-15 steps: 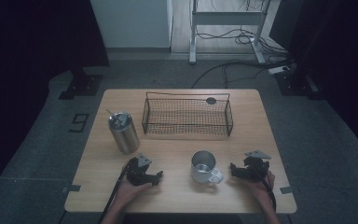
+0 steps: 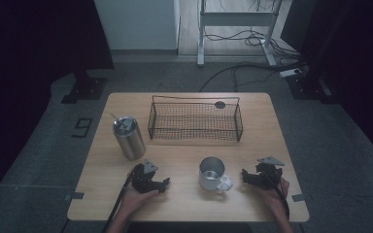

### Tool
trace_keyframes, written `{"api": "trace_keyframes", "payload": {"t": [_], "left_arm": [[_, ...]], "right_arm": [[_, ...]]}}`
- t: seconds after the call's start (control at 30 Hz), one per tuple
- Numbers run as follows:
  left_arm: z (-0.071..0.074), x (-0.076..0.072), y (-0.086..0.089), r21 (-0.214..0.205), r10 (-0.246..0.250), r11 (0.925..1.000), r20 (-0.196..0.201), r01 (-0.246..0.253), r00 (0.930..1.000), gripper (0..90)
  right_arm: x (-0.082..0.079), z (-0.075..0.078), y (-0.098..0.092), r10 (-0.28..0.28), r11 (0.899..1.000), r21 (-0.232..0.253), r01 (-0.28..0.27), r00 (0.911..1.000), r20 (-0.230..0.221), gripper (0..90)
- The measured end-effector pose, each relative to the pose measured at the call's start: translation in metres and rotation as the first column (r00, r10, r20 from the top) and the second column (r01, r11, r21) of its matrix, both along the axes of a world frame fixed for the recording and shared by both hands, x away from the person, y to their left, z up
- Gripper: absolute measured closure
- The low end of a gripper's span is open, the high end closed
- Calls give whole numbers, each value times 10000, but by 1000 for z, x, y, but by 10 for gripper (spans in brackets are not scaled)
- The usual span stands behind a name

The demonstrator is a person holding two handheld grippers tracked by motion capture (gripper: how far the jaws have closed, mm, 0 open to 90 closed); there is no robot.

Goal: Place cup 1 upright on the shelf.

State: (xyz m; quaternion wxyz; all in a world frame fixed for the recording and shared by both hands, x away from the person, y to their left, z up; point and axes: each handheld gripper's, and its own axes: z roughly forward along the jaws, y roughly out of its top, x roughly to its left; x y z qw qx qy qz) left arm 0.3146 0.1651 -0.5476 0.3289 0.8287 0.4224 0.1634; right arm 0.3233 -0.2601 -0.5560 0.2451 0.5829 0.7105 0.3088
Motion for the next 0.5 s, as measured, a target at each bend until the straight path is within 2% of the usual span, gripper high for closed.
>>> {"api": "trace_keyframes", "payload": {"t": [0.5], "left_arm": [[0,0,0,10,-3,10000,-3,3,10000,132]], "right_arm": [[-1,0,-1,33,10000,0,-33,10000,57,65]]}}
